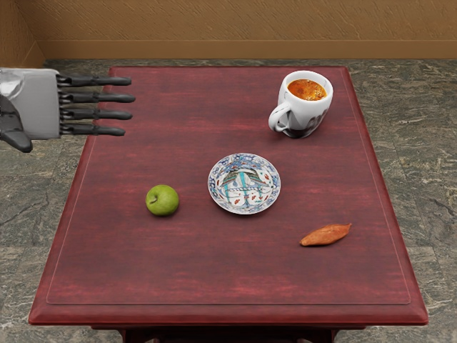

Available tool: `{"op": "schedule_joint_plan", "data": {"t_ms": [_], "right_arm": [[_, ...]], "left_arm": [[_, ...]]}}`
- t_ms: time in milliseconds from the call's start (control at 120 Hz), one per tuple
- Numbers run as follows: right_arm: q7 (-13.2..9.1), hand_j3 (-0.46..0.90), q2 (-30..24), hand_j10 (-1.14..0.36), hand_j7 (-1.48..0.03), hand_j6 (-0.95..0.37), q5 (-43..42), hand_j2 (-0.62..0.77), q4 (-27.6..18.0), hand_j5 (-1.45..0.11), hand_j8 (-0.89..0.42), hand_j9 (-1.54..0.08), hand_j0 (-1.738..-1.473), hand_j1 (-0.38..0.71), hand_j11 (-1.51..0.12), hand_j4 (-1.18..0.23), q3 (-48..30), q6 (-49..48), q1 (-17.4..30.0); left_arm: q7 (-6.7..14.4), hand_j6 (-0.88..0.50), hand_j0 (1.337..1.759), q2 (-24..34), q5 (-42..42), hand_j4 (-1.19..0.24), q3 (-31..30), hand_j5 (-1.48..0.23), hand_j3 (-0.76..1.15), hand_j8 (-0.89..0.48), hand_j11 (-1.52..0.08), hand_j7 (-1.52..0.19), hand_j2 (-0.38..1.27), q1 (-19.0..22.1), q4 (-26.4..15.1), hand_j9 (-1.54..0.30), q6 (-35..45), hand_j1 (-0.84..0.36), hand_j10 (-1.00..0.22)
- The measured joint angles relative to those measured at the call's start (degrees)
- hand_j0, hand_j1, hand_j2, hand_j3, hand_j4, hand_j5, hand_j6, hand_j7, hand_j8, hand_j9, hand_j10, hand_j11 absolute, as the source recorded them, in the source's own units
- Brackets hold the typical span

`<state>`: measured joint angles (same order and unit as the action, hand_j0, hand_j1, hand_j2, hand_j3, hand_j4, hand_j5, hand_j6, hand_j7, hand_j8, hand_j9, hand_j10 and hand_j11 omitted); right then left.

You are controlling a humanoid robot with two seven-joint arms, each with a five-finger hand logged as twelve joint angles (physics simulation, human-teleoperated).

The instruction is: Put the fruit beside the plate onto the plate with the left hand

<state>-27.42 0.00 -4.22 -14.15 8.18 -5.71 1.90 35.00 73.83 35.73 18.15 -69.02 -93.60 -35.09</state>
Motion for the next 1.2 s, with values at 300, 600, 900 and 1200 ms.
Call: {"op": "schedule_joint_plan", "data": {"t_ms": [300, 600, 900, 1200], "right_arm": [[0.0, 0.0, 0.0, 0.0, 0.0, 0.0, -0.05, 0.0, 0.0, 0.0, 0.0, 0.0, -1.658, -0.35, 0.0, 0.0, 0.08, 0.02, 0.03], [-0.03, 0.0, 0.0, 0.0, 0.0, 0.0, -0.09, 0.0, -0.05, 0.0, 0.0, 0.0, -1.658, -0.35, 0.0, 0.0, 0.09, 0.0, 0.02], [-0.04, 0.0, 0.0, 0.0, 0.0, 0.0, -0.09, 0.0, 0.0, 0.0, 0.0, 0.0, -1.658, -0.35, 0.0, 0.0, 0.09, 0.01, -0.12], [-0.03, 0.0, 0.0, 0.0, 0.0, 0.0, -0.1, 0.0, 0.02, 0.0, 0.0, 0.0, -1.658, -0.35, 0.0, 0.0, 0.03, 0.07, -0.34]], "left_arm": [[0.0, -0.01, 1.658, -0.57, 0.27, -0.01, 0.31, -0.02, 0.0, -0.01, -0.02, -0.02, 0.0, -0.09, -0.81, -0.02, 0.01, 0.33, -0.01], [0.0, -0.05, 1.658, -18.83, -30.76, -0.05, 2.06, -0.07, 0.0, -0.05, -0.07, -0.07, 0.01, -5.81, -2.52, -0.07, 6.05, 0.29, -0.05], [0.0, -0.07, 1.658, -32.32, -69.32, -0.07, 2.22, -0.09, 0.0, -0.07, -0.09, -0.09, 0.01, 3.69, -4.46, -0.09, 27.56, 0.27, -0.07], [0.0, -0.04, 1.658, -39.77, -86.81, -0.04, 2.61, -0.05, 0.0, -0.04, -0.05, -0.05, 0.01, 9.96, -4.48, -0.05, 33.47, 0.3, -0.04]]}}
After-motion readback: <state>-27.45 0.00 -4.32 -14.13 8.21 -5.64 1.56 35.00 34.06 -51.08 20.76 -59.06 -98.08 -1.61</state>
